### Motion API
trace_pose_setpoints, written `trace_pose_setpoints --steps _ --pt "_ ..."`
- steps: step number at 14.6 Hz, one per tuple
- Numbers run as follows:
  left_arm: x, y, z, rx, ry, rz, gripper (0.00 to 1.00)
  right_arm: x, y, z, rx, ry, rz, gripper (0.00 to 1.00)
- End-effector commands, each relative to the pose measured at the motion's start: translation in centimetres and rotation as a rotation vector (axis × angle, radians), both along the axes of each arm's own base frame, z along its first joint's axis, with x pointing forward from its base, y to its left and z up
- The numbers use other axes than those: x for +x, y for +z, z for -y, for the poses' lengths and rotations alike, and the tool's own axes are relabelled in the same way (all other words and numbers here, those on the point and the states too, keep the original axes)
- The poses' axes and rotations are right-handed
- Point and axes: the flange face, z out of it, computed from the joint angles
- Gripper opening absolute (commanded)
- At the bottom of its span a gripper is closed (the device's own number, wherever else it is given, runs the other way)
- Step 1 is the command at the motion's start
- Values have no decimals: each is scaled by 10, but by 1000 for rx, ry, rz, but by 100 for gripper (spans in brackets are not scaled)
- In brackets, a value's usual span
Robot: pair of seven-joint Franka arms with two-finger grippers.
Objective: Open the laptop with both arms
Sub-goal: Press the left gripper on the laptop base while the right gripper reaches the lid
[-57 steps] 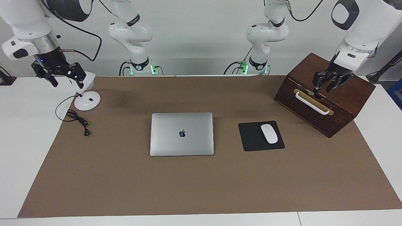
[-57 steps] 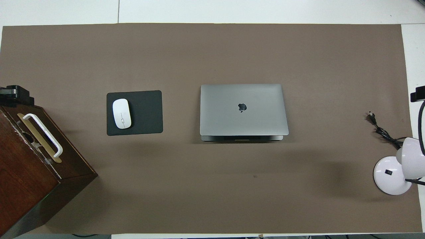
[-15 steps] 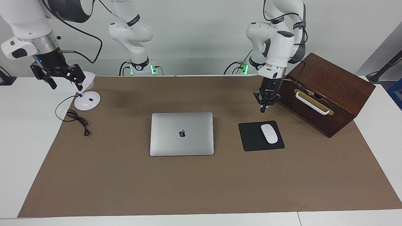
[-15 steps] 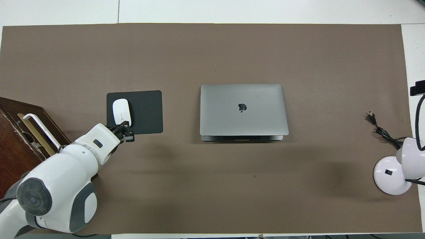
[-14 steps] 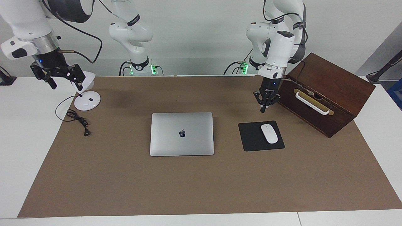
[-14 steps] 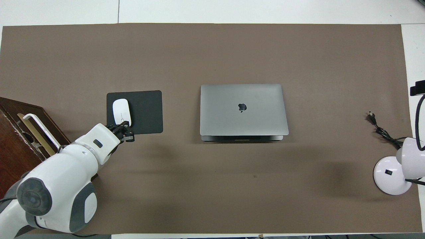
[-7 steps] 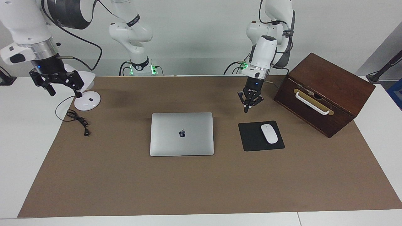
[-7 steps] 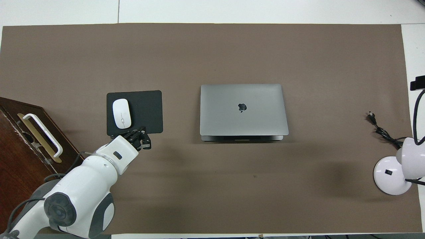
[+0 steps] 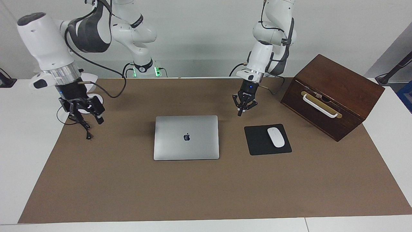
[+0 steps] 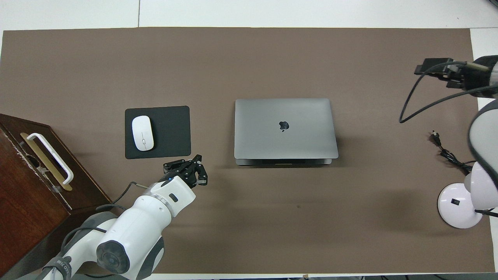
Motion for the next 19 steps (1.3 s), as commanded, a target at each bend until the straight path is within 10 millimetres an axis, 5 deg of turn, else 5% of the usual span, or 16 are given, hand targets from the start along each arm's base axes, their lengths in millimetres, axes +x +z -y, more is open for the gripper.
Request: trace_pose_setpoints --steps 1,8,13,19 --pt "-11 -8 11 -28 -22 34 0 -10 -36 -10 102 -88 48 100" --pt "-36 -27 44 -52 -85 52 0 -38 -99 -113 537 -390 138 100" --pt "-38 -36 69 -45 -131 46 0 -81 -125 -138 653 -532 94 100" --pt "-25 -45 89 -42 -144 48 0 -143 -147 -195 577 -537 148 100"
